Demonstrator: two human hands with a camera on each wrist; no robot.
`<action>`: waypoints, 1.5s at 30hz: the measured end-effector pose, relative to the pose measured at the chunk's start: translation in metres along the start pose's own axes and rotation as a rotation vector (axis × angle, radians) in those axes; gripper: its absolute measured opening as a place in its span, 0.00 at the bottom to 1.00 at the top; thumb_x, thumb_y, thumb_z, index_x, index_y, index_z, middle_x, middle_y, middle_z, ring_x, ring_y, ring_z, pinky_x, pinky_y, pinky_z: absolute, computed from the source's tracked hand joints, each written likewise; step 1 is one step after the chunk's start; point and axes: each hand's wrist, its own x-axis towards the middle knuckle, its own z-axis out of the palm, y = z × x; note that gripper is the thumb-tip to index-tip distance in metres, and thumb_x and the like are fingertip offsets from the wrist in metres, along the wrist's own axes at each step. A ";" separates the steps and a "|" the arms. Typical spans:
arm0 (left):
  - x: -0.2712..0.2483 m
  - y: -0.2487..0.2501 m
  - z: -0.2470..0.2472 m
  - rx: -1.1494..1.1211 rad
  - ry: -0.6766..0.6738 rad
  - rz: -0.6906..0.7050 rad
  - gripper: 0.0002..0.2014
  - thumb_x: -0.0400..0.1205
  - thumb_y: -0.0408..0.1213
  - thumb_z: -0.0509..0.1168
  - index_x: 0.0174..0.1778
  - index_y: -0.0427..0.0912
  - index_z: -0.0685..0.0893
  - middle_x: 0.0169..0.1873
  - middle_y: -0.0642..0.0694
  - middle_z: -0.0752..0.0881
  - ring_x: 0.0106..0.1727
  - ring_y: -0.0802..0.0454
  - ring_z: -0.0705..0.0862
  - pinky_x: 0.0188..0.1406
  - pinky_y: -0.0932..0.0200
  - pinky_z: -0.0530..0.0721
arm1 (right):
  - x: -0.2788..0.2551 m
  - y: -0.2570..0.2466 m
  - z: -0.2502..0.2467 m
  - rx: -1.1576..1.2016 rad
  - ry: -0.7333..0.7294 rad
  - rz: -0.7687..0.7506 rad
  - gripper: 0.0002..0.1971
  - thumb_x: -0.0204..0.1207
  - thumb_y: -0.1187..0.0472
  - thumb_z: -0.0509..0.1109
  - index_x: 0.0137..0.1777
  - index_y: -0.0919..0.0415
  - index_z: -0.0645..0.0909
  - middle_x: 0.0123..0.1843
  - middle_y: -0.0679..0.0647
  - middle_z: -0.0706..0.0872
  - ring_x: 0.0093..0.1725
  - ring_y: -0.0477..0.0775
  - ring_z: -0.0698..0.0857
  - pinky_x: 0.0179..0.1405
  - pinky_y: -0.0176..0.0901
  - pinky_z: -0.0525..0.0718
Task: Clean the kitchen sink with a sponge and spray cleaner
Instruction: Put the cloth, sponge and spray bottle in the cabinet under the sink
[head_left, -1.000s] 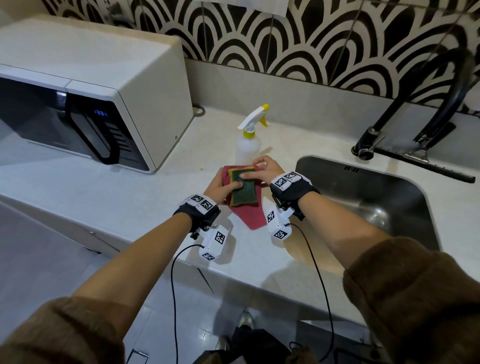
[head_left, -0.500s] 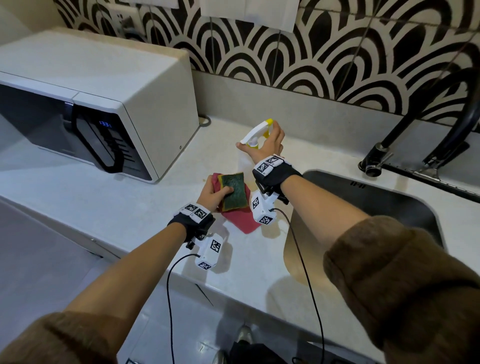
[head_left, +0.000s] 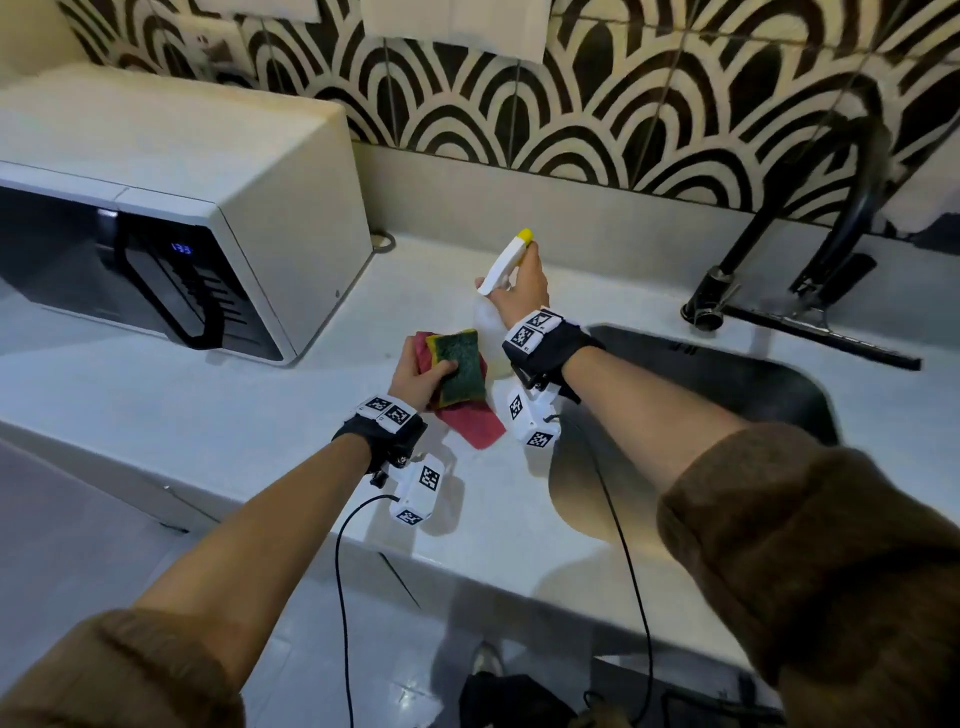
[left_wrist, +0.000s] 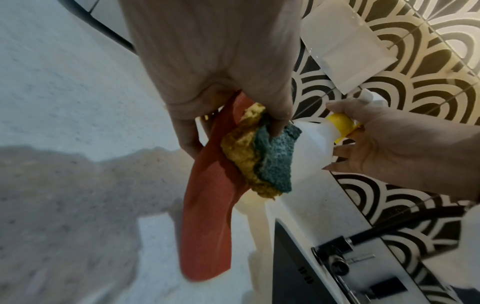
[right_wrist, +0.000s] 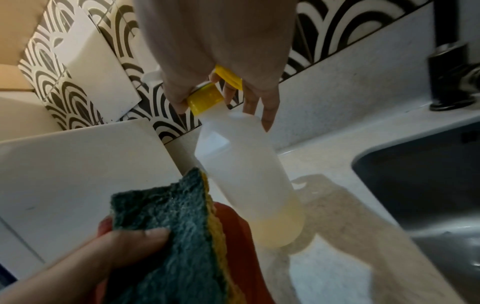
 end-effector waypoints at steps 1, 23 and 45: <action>-0.004 0.001 0.003 0.002 -0.008 0.020 0.13 0.79 0.32 0.68 0.53 0.41 0.70 0.47 0.43 0.82 0.52 0.43 0.83 0.44 0.46 0.86 | -0.007 0.000 -0.007 -0.008 0.018 0.002 0.43 0.73 0.61 0.75 0.81 0.62 0.51 0.80 0.60 0.64 0.77 0.62 0.68 0.70 0.50 0.71; -0.220 -0.022 0.144 0.122 -0.732 0.111 0.27 0.59 0.53 0.70 0.54 0.53 0.77 0.56 0.44 0.86 0.60 0.44 0.84 0.66 0.42 0.80 | -0.333 0.056 -0.198 -0.242 0.695 0.290 0.36 0.72 0.55 0.72 0.77 0.56 0.58 0.69 0.58 0.80 0.65 0.65 0.81 0.61 0.57 0.81; -0.336 -0.224 0.332 0.425 -0.893 -0.179 0.33 0.74 0.30 0.73 0.73 0.31 0.66 0.62 0.31 0.80 0.64 0.37 0.80 0.68 0.47 0.78 | -0.498 0.348 -0.246 -0.128 0.654 0.790 0.36 0.70 0.60 0.76 0.76 0.64 0.64 0.69 0.67 0.72 0.67 0.68 0.74 0.68 0.59 0.74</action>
